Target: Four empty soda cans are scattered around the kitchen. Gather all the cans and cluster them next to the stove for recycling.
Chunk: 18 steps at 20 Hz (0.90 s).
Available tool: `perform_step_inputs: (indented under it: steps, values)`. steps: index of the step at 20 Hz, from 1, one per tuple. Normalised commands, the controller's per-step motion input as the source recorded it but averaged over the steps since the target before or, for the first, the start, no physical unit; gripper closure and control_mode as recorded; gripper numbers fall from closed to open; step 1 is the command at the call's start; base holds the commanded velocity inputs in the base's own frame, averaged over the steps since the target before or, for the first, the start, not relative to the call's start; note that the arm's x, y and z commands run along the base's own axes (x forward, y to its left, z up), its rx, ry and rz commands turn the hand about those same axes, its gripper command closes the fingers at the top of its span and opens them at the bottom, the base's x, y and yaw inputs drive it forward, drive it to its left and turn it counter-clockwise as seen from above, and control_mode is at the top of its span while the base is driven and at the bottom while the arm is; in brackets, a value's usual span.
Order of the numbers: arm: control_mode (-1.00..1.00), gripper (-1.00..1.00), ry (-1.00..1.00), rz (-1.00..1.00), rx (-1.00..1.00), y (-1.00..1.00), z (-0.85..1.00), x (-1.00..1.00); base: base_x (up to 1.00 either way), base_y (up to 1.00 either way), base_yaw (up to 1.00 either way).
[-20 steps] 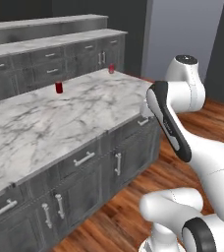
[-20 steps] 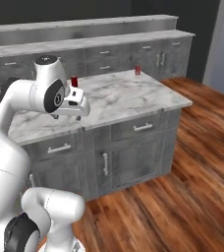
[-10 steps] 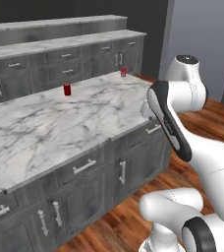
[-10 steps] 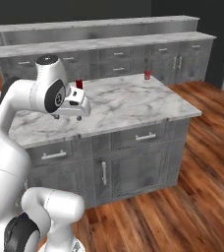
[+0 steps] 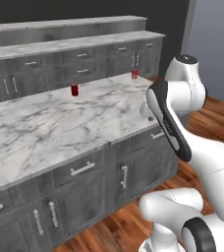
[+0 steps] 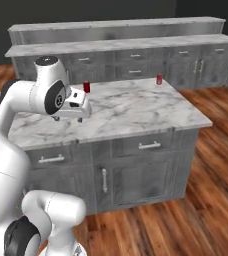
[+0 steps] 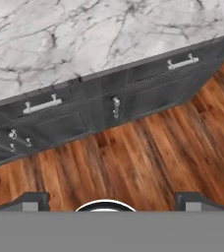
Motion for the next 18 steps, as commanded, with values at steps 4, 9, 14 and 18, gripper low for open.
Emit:
perform_step_inputs:
  steps: [4, 9, 14, 18]
  values:
    - [1.00, -1.00, 0.00, 0.00, 0.00, 0.00, 0.00, 0.00, 0.40, -0.44, 0.06]
    - [1.00, -1.00, 0.00, 0.00, 0.00, 0.00, 0.00, 0.00, 0.35, -0.48, 0.02]
    - [1.00, -1.00, 0.00, 0.00, 0.00, 0.00, 0.00, 0.00, 0.29, -0.52, 0.00]
    - [1.00, -1.00, 0.00, 0.00, 0.00, 0.00, 0.00, 0.00, 0.29, -0.52, 0.01]
